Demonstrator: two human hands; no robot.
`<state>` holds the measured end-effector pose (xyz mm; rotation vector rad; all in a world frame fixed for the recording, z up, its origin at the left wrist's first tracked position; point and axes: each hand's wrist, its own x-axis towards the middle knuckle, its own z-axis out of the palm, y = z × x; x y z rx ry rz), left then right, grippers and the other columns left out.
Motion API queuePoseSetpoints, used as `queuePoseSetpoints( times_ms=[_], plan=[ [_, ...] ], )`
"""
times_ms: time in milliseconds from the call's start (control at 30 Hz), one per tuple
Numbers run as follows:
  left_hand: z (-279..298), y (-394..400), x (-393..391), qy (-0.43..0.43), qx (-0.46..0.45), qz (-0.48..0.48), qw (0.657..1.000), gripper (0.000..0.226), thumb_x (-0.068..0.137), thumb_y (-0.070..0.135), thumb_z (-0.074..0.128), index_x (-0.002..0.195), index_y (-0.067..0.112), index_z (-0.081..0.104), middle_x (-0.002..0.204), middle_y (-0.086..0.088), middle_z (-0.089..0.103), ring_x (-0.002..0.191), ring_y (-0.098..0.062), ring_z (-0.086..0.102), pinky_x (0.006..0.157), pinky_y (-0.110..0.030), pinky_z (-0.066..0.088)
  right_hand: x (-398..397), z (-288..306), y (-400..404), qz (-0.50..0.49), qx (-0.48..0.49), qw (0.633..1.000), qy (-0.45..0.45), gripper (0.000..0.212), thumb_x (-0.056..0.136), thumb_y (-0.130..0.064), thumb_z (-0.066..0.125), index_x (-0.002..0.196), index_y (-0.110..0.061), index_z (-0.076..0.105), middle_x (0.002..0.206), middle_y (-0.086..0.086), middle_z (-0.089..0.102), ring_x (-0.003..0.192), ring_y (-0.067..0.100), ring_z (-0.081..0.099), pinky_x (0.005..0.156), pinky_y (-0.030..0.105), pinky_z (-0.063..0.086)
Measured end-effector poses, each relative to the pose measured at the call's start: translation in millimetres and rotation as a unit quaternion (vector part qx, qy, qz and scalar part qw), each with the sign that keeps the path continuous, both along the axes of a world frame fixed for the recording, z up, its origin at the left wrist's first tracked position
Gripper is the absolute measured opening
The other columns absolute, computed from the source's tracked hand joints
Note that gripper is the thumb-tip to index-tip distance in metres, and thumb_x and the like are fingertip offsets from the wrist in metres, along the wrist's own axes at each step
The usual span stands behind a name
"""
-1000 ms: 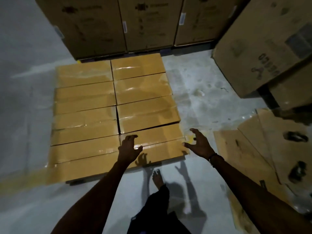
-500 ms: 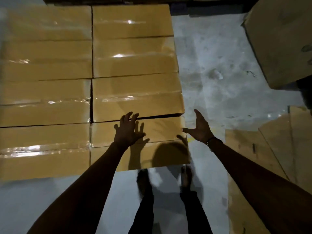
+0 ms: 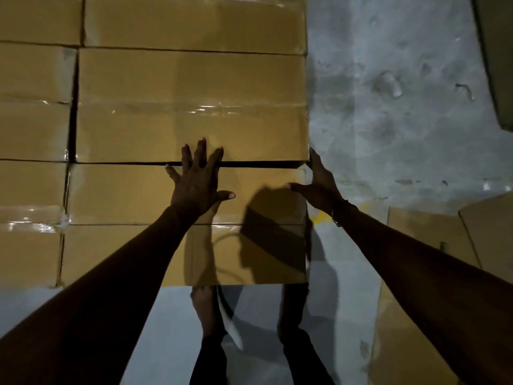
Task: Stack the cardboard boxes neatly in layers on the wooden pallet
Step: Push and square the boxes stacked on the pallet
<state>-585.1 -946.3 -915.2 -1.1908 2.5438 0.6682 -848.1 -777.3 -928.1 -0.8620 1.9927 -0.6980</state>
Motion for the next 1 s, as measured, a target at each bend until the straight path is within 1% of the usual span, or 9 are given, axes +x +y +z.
queuePoseSetpoints(
  times_ms=[100,133,267,467,600,800,867,933,1000],
  plan=[
    [-1.4,1.4,-0.2,-0.004,0.0,0.015,1.0,0.115,0.075,0.075,0.069,0.164,0.031,0.011,0.172,-0.005,-0.011,0.155,-0.045,-0.01,0.107,-0.084,0.011,0.6,-0.1,4.7,0.013,-0.026,0.999,0.037,0.101,0.082,-0.021,0.086,0.16,-0.011,0.023,0.152,0.005,0.051,0.134,0.025,0.049,0.097,0.004,0.036],
    [-2.1,2.4,0.0,-0.005,0.0,0.018,1.0,0.115,0.074,0.075,0.069,0.163,0.03,0.012,0.172,-0.005,-0.01,0.155,-0.046,-0.009,0.107,-0.084,0.012,1.3,-0.4,5.2,0.012,-0.029,0.998,0.049,0.098,0.081,-0.02,0.088,0.158,-0.007,0.028,0.149,0.007,0.054,0.131,0.026,0.053,0.098,0.005,0.039],
    [-2.0,6.7,-0.5,-0.017,-0.014,0.032,0.999,0.113,0.072,0.077,0.069,0.16,0.026,0.02,0.171,-0.01,-0.002,0.154,-0.048,-0.003,0.105,-0.083,0.022,8.3,-2.0,5.9,0.011,-0.036,0.993,0.112,0.087,0.075,-0.024,0.091,0.145,0.001,0.046,0.136,0.014,0.064,0.12,0.032,0.065,0.099,0.044,0.056],
    [0.4,6.8,-4.3,-0.039,-0.006,0.034,0.999,0.113,0.072,0.072,0.075,0.159,0.024,0.021,0.171,-0.01,-0.005,0.154,-0.049,-0.005,0.104,-0.083,0.025,3.7,-8.4,6.2,0.025,-0.016,0.992,0.126,0.081,0.073,-0.036,0.091,0.133,0.001,0.052,0.126,0.014,0.067,0.111,0.036,0.069,0.088,0.05,0.06],
    [7.0,1.3,-11.0,-0.05,0.03,0.048,0.997,0.107,0.071,0.067,0.081,0.154,0.026,0.028,0.17,-0.008,-0.005,0.154,-0.047,-0.004,0.103,-0.084,0.026,-4.4,2.9,-7.1,0.045,0.043,0.995,0.083,0.08,0.076,-0.031,0.091,0.133,-0.003,0.043,0.127,0.018,0.064,0.115,0.038,0.064,0.09,0.042,0.056],
    [56.7,-19.6,-37.2,-0.026,0.021,0.087,0.996,0.098,0.076,0.06,0.081,0.152,0.025,0.031,0.169,-0.005,0.005,0.153,-0.042,0.009,0.105,-0.078,0.03,-38.5,53.8,-46.0,-0.002,0.094,0.996,-0.004,0.132,0.073,-0.045,0.09,0.163,-0.008,0.0,0.157,0.019,0.041,0.141,0.037,0.042,0.116,0.044,0.039],
    [77.5,-33.4,-51.2,-0.01,0.004,0.097,0.995,0.091,0.081,0.055,0.079,0.152,0.024,0.032,0.169,-0.006,0.006,0.153,-0.04,0.012,0.105,-0.074,0.032,-55.1,75.0,-64.6,-0.018,0.085,0.996,-0.008,0.13,0.074,-0.042,0.09,0.162,-0.006,0.001,0.159,0.012,0.038,0.142,0.031,0.041,0.111,0.029,0.042],
    [97.6,-50.6,-65.6,0.003,0.001,0.106,0.994,0.085,0.085,0.051,0.077,0.152,0.024,0.032,0.169,-0.007,0.006,0.152,-0.039,0.013,0.105,-0.071,0.033,-69.5,96.8,-84.6,-0.032,0.083,0.996,-0.012,0.123,0.078,-0.031,0.089,0.162,-0.006,0.003,0.144,0.002,0.046,0.124,0.022,0.05,0.088,0.009,0.048],
    [111.9,-67.1,-80.6,0.017,-0.002,0.111,0.994,0.082,0.088,0.05,0.075,0.152,0.023,0.032,0.169,-0.008,0.008,0.152,-0.039,0.015,0.104,-0.069,0.035,-80.8,115.4,-103.9,-0.032,0.075,0.997,0.004,0.126,0.075,-0.038,0.09,0.163,-0.006,0.004,0.141,0.011,0.053,0.126,0.027,0.052,0.096,0.019,0.048]
  ],
)
